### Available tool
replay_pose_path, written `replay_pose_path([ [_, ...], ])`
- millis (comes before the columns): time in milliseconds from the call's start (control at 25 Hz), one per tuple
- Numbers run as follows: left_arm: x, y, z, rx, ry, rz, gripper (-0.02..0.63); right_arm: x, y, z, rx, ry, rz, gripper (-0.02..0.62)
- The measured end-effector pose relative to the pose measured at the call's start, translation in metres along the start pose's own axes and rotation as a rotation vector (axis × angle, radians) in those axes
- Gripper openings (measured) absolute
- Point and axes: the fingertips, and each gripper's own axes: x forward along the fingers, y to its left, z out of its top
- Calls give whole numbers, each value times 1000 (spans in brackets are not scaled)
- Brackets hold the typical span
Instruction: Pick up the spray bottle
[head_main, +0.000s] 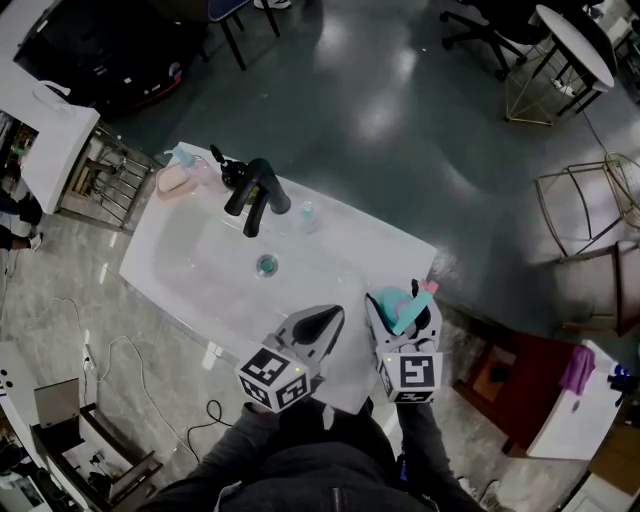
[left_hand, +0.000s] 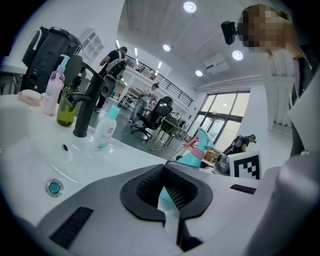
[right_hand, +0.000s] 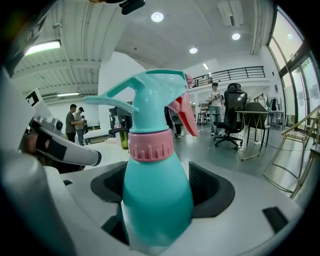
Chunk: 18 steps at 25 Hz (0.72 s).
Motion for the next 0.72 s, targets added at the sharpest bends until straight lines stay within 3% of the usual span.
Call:
replay_pose_path([
  [720,-20,-3,-5,2,-28,25,8,-15,13,13,-13,-66,3,330],
])
